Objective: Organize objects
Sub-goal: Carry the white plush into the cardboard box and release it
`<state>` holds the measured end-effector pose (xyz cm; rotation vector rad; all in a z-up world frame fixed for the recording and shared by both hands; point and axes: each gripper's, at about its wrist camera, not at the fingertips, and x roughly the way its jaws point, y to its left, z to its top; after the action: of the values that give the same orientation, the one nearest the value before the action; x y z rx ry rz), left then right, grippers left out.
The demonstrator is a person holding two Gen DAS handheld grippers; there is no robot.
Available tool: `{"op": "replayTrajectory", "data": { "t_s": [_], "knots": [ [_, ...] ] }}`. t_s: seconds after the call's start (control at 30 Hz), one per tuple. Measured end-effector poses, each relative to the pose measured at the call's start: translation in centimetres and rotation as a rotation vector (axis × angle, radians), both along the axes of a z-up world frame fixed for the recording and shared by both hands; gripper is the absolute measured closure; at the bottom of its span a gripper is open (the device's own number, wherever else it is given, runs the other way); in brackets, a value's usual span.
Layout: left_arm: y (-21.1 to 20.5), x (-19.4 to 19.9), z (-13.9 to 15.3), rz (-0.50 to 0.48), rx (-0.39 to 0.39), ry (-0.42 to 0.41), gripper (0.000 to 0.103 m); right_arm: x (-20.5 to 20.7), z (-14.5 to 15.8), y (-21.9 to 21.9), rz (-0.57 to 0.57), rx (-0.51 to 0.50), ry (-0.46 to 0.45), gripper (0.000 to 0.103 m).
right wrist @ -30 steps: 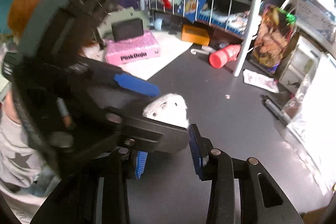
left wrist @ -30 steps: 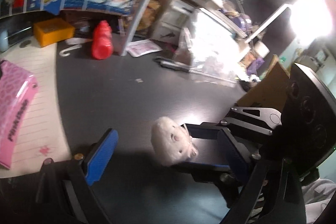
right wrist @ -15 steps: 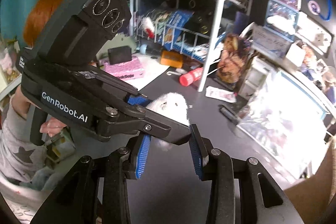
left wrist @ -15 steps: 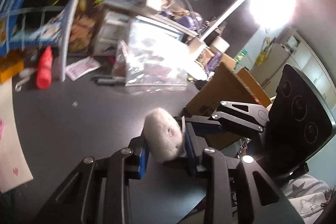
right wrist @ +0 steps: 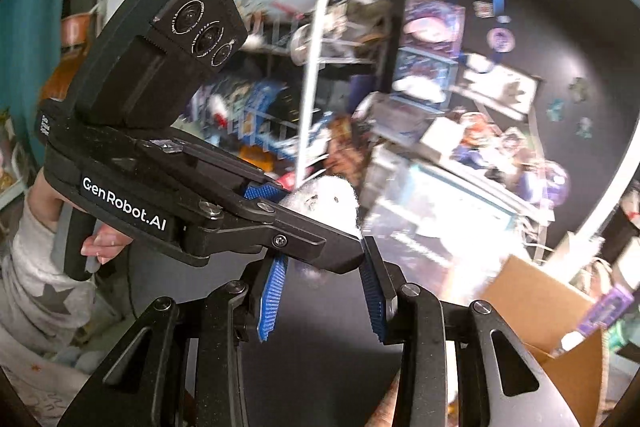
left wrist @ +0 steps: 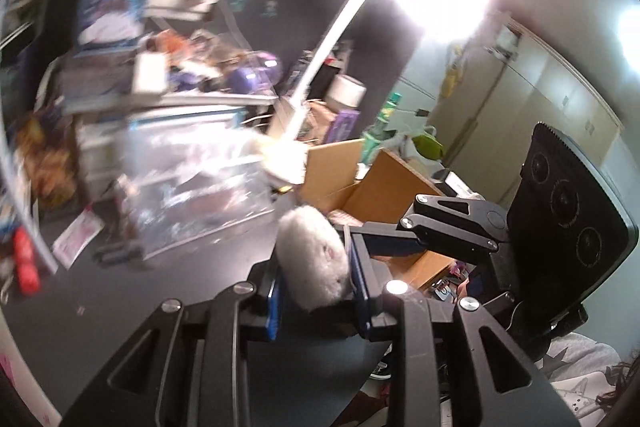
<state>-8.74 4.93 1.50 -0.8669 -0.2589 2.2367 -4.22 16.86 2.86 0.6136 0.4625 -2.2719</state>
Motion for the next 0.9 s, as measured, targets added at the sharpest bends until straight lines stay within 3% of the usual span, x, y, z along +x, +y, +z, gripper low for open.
{"op": "replayTrajectory", "data": {
  "t_s": [0.43, 0.77, 0.83, 0.9],
  "knots": [
    [10.9, -4.1, 1.4, -0.203, -0.062, -0.024, 0.077, -1.2, 1.3, 9.8, -0.181, -0.011, -0.034, 0.071],
    [15.3, -5.8, 0.0, -0.262, -0.088, -0.07, 0.077, -1.9, -0.3, 13.6, -0.253, -0.033, -0.105, 0.071],
    [15.7, -5.8, -0.1, -0.249, -0.111, -0.057, 0.07, -2.0, -0.5, 14.0, -0.263, -0.031, -0.117, 0.071],
    [15.8, -5.7, -0.2, -0.215, -0.137, -0.037, 0.044, -2.3, -0.9, 14.3, -0.273, -0.023, -0.139, 0.067]
  ]
}}
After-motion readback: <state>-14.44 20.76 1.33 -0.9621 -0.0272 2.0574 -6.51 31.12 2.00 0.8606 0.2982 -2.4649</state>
